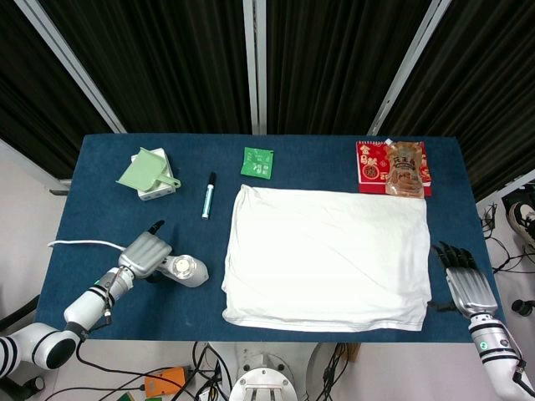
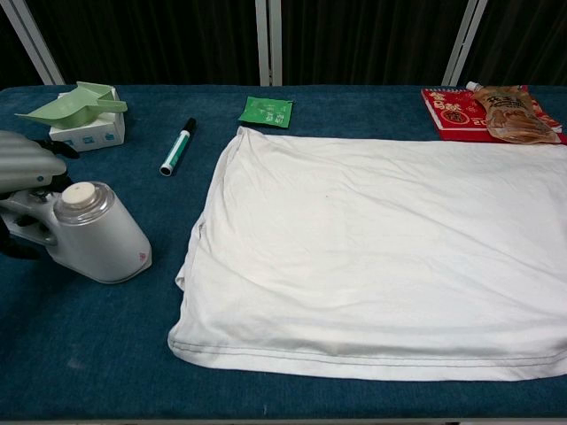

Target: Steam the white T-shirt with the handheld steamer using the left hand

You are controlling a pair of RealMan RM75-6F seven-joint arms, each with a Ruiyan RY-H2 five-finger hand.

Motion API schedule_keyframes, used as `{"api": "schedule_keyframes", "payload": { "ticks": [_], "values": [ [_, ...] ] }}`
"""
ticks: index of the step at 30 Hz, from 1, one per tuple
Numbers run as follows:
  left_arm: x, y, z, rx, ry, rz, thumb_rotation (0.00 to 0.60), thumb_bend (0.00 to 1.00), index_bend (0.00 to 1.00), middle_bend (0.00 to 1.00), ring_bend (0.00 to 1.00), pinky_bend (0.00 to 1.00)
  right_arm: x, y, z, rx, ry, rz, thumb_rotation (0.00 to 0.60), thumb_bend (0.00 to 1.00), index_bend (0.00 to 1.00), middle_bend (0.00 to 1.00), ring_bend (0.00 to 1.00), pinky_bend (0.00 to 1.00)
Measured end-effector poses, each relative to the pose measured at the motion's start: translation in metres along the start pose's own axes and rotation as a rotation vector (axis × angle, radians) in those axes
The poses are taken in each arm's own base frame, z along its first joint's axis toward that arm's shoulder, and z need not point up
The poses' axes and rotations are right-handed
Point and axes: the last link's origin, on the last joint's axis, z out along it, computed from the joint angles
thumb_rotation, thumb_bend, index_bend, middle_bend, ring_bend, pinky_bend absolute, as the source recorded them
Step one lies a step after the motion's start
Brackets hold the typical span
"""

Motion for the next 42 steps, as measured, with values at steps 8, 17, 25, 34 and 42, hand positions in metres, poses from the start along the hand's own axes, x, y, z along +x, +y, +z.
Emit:
{"api": "schedule_keyframes", "payload": {
  "ticks": [8,17,25,34,42],
  "values": [
    [0.001,-0.001,-0.005,0.007,-0.032,-0.079,0.600,0.43,0.79,0.79,0.68,0.05,0.003,0.000,-0.001,0.004,0.010,0.003,0.600,0.06,0.00,0.04,0.00,0.00],
    [0.006,-0.008,-0.014,0.019,0.013,-0.166,0.600,0.55,0.83,0.87,0.74,0.52,0.002,-0.006,0.001,0.041,-0.010,-0.006,0.600,0.06,0.03,0.04,0.00,0.04],
    [0.034,-0.019,-0.024,0.014,0.096,-0.256,0.600,0.59,0.87,0.90,0.76,0.64,-0.005,-0.020,0.006,0.119,-0.055,-0.073,0.600,0.06,0.05,0.04,0.00,0.06],
    [0.078,0.015,-0.008,-0.091,0.150,-0.122,0.600,0.58,0.87,0.90,0.76,0.64,-0.026,-0.031,0.005,0.202,-0.099,-0.063,0.600,0.47,0.09,0.10,0.04,0.20],
    [0.113,0.069,0.025,-0.189,0.159,0.059,0.600,0.58,0.87,0.90,0.76,0.64,-0.044,-0.025,0.000,0.200,-0.156,-0.047,0.600,0.80,0.12,0.14,0.07,0.23]
  ]
}}
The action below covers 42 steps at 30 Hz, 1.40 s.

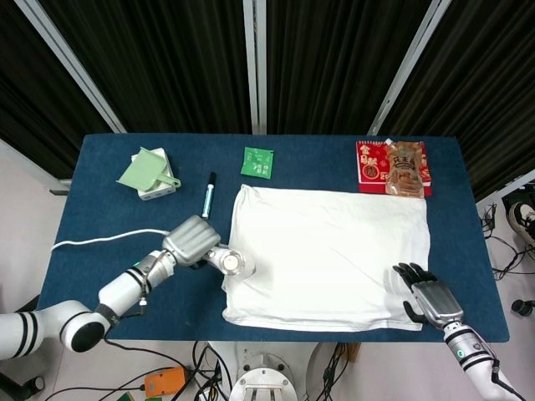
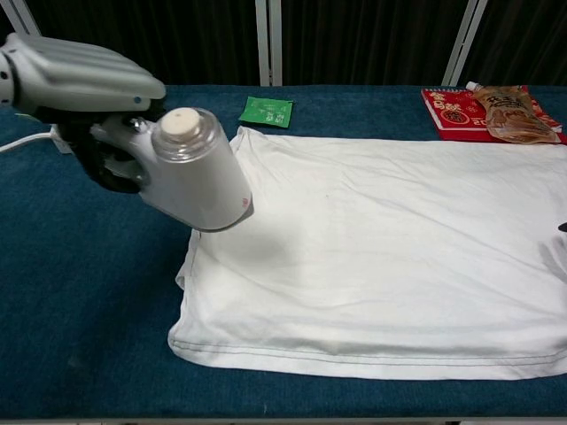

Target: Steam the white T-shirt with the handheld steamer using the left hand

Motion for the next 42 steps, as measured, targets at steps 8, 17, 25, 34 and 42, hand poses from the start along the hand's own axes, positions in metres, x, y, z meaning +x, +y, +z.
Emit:
{"api": "schedule_keyframes", "payload": {
  "ticks": [8,17,25,34,42],
  "values": [
    [0.019,0.043,0.044,-0.048,-0.054,-0.015,0.600,0.58,0.87,0.90,0.76,0.64,-0.001,-0.001,0.001,0.016,-0.008,-0.017,0.600,0.86,0.13,0.14,0.07,0.23],
    [0.019,0.081,0.081,-0.041,-0.152,0.023,0.583,0.58,0.87,0.89,0.76,0.64,0.000,-0.005,0.007,0.036,-0.003,-0.025,0.600,0.86,0.13,0.14,0.07,0.23],
    [0.014,0.085,0.111,0.017,-0.191,0.002,0.578,0.58,0.87,0.89,0.76,0.64,-0.004,-0.007,0.010,0.035,-0.016,-0.021,0.600,0.86,0.13,0.14,0.07,0.23],
    [0.005,0.054,0.130,0.138,-0.242,-0.086,0.570,0.58,0.87,0.89,0.76,0.64,-0.006,-0.005,0.011,0.022,-0.017,-0.008,0.600,0.86,0.13,0.14,0.07,0.23],
    [-0.008,-0.001,0.126,0.293,-0.280,-0.199,0.527,0.58,0.87,0.89,0.75,0.64,-0.006,-0.005,0.015,0.018,-0.018,-0.001,0.600,0.86,0.13,0.14,0.07,0.23]
  ]
}}
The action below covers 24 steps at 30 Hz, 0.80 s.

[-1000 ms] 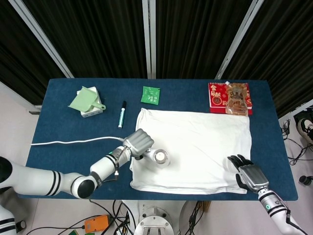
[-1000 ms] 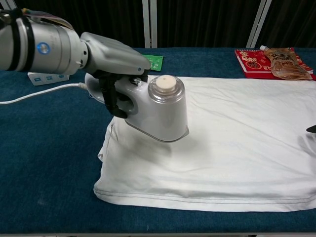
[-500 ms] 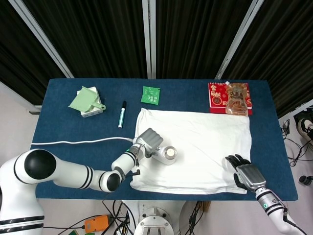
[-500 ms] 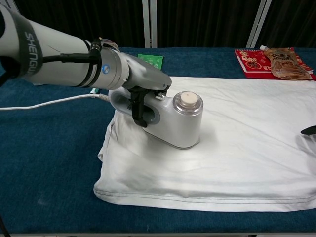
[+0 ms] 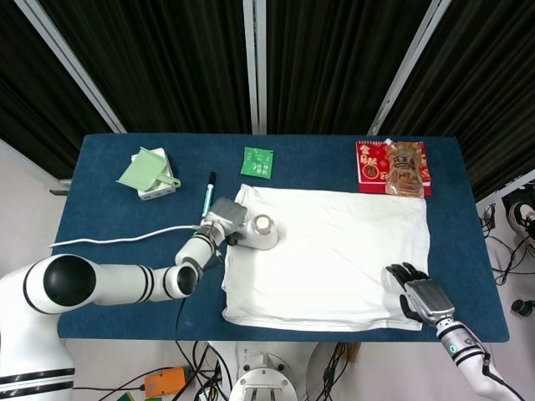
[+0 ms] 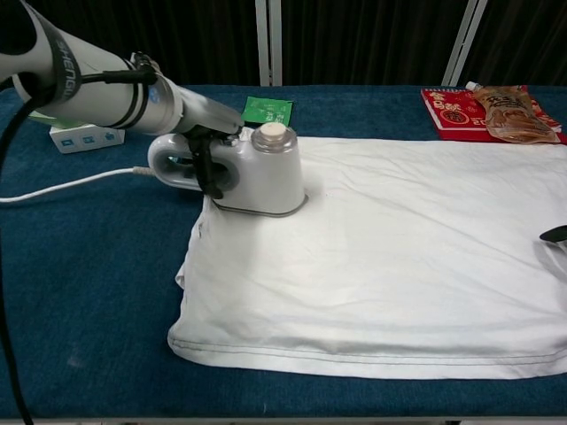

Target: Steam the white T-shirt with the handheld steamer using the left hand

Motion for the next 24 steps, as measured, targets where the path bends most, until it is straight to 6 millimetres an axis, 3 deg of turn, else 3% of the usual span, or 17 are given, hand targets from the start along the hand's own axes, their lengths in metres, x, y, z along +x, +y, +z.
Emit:
{"api": "schedule_keyframes", "payload": {
  "ticks": [6,10,19,24],
  "values": [
    [-0.001,-0.035,-0.005,0.071,0.009,-0.061,0.507,0.58,0.87,0.89,0.75,0.64,0.004,0.000,0.003,0.001,0.014,0.004,0.600,0.86,0.13,0.14,0.07,0.23],
    [-0.003,-0.034,-0.016,0.043,0.026,-0.075,0.498,0.57,0.86,0.89,0.75,0.64,0.006,-0.001,0.006,0.005,0.020,0.005,0.600,0.86,0.13,0.14,0.07,0.23],
    [-0.013,0.010,-0.057,-0.133,0.063,-0.028,0.394,0.56,0.85,0.89,0.75,0.64,0.007,-0.004,0.008,0.013,0.019,0.001,0.600,0.86,0.13,0.14,0.07,0.23],
    [-0.020,0.035,-0.068,-0.162,0.084,0.050,0.373,0.55,0.85,0.89,0.75,0.64,0.006,-0.005,0.008,0.013,0.019,0.005,0.600,0.86,0.13,0.14,0.07,0.23]
  ]
}}
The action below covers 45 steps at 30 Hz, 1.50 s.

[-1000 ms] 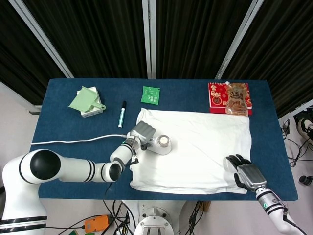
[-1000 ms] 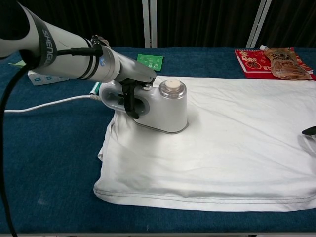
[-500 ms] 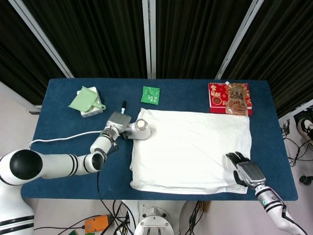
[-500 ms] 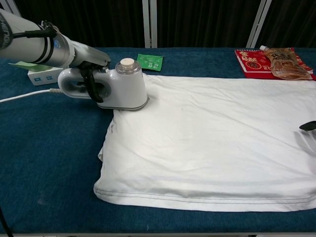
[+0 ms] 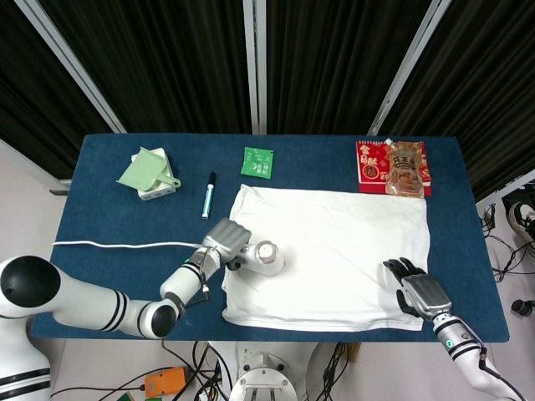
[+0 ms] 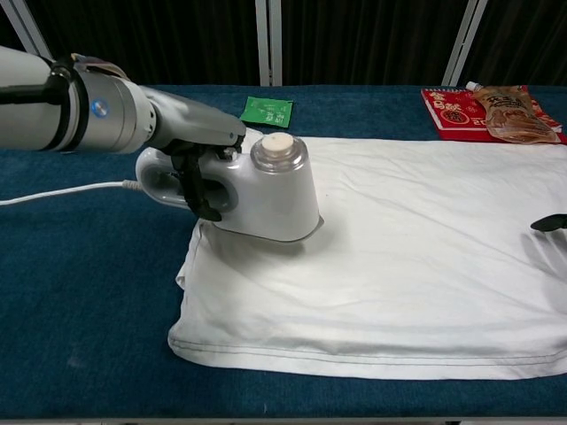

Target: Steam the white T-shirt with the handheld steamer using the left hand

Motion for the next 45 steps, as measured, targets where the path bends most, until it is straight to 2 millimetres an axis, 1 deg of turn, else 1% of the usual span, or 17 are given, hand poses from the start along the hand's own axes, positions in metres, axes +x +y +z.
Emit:
{"api": "schedule_keyframes", "payload": {
  "ticks": [3,6,8,11,15,17,21,24,27,29,32,35,38,45],
  "values": [
    [-0.006,0.009,-0.001,0.005,-0.028,0.011,0.373,0.55,0.85,0.89,0.75,0.64,0.000,0.000,0.000,0.002,0.001,0.000,0.600,0.86,0.13,0.14,0.07,0.23],
    [-0.014,0.013,0.000,0.031,-0.063,0.004,0.369,0.54,0.85,0.89,0.75,0.64,0.001,0.000,0.001,0.003,0.006,0.000,0.600,0.86,0.13,0.14,0.07,0.23],
    [-0.017,0.012,-0.001,0.052,-0.071,0.010,0.368,0.54,0.85,0.89,0.75,0.64,0.002,0.001,0.001,0.003,0.009,0.000,0.600,0.86,0.13,0.14,0.07,0.23],
    [-0.026,0.006,-0.003,0.084,-0.084,0.041,0.369,0.54,0.85,0.89,0.75,0.64,0.003,0.000,0.002,0.006,0.010,-0.002,0.600,0.86,0.13,0.14,0.07,0.23],
    [-0.042,-0.010,-0.010,0.124,-0.131,0.046,0.368,0.54,0.85,0.89,0.75,0.64,0.004,-0.001,0.003,0.011,0.012,-0.002,0.600,0.86,0.13,0.14,0.07,0.23],
    [-0.046,-0.020,-0.014,0.142,-0.145,0.038,0.368,0.53,0.84,0.89,0.75,0.64,0.004,-0.001,0.003,0.013,0.013,-0.003,0.600,0.86,0.13,0.14,0.07,0.23],
    [-0.050,-0.045,-0.025,0.196,-0.154,0.014,0.369,0.53,0.84,0.89,0.75,0.64,0.004,0.000,0.003,0.010,0.014,-0.004,0.600,0.86,0.13,0.14,0.07,0.23],
    [-0.049,-0.063,-0.032,0.231,-0.141,-0.017,0.370,0.53,0.84,0.89,0.75,0.64,0.004,0.000,0.002,0.008,0.016,-0.002,0.600,0.86,0.13,0.14,0.07,0.23],
    [-0.040,-0.075,-0.036,0.251,-0.105,-0.052,0.370,0.53,0.84,0.89,0.75,0.64,0.004,0.000,0.001,0.003,0.019,0.002,0.600,0.86,0.13,0.14,0.07,0.23],
    [-0.033,-0.076,-0.035,0.247,-0.078,-0.067,0.369,0.53,0.84,0.89,0.74,0.64,0.004,0.001,0.001,-0.001,0.022,0.003,0.600,0.86,0.13,0.14,0.07,0.23],
    [-0.020,-0.071,-0.030,0.224,-0.038,-0.088,0.368,0.53,0.84,0.89,0.74,0.64,0.005,0.002,0.000,-0.005,0.025,0.005,0.600,0.86,0.13,0.14,0.07,0.23],
    [-0.006,-0.058,-0.020,0.182,-0.002,-0.092,0.369,0.53,0.84,0.89,0.74,0.64,0.005,0.002,-0.001,-0.010,0.025,0.006,0.600,0.86,0.13,0.14,0.07,0.23],
    [0.006,-0.039,-0.006,0.132,0.026,-0.073,0.371,0.53,0.84,0.89,0.74,0.64,0.005,0.003,-0.001,-0.016,0.021,0.005,0.600,0.86,0.13,0.14,0.07,0.23],
    [0.029,0.019,0.027,0.038,0.064,-0.005,0.370,0.53,0.84,0.89,0.74,0.64,0.004,0.007,-0.003,-0.036,0.012,0.009,0.600,0.86,0.13,0.14,0.07,0.23]
  ]
}}
